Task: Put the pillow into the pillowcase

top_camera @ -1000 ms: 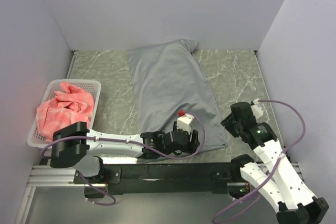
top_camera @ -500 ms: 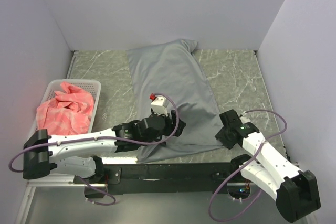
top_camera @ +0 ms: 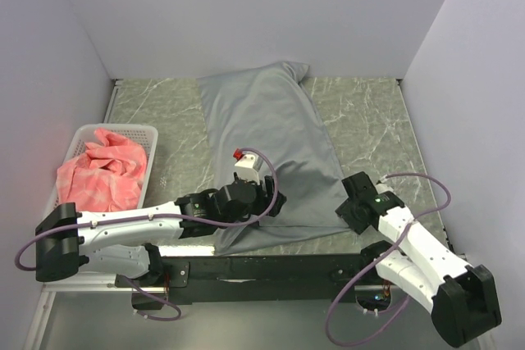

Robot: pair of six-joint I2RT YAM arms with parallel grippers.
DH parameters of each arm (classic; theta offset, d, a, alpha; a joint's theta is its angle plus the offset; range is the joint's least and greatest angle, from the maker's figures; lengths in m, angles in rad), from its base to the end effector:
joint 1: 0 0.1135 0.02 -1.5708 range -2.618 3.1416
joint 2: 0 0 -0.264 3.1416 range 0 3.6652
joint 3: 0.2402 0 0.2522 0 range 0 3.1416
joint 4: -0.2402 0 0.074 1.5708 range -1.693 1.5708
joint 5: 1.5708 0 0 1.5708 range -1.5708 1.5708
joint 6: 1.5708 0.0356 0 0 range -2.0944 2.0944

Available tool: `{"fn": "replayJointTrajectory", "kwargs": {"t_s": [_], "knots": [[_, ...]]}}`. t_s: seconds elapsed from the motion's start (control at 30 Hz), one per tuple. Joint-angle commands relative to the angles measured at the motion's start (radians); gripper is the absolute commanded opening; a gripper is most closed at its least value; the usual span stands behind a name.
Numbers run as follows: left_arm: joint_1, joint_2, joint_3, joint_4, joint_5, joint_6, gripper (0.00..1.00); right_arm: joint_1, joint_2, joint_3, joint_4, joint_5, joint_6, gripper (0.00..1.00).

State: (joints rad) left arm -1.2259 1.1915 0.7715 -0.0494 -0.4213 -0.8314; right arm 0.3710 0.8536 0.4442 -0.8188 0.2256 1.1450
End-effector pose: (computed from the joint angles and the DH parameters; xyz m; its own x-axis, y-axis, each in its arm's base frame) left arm 0.1034 -0.2448 0.2655 -0.6465 -0.1947 -0.7376 0.3826 0.7537 -0.5343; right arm 0.1255 0.0403 0.1676 -0.6206 0.7110 -0.3306 0.6824 0.6974 0.2189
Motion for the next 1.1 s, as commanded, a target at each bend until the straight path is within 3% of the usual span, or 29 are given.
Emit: {"fn": "replayJointTrajectory", "kwargs": {"t_s": [0.0,0.23,0.33,0.47,0.5,0.8,1.07], "knots": [[0.005,-0.026,0.003,0.023,0.019,0.008,0.71,0.008,0.077,-0.012,0.024,0.031,0.038,0.54],[0.009,-0.035,0.000,0.020,0.023,0.006,0.70,0.013,0.136,-0.013,0.053,0.040,0.056,0.52],[0.012,-0.041,-0.001,0.019,0.023,0.006,0.70,0.012,0.151,-0.004,0.046,0.032,0.053,0.34],[0.013,-0.049,0.002,0.005,0.013,0.009,0.70,0.011,0.101,-0.001,0.046,0.003,0.045,0.02],[0.012,-0.050,0.002,0.003,0.013,0.008,0.70,0.012,0.088,0.002,0.027,0.001,0.045,0.00],[0.016,-0.043,0.006,-0.001,0.015,-0.002,0.70,0.008,-0.079,0.048,-0.135,0.024,0.032,0.00],[0.020,-0.006,0.020,-0.035,-0.008,-0.035,0.70,0.002,-0.180,0.094,-0.204,-0.045,0.038,0.06]]}}
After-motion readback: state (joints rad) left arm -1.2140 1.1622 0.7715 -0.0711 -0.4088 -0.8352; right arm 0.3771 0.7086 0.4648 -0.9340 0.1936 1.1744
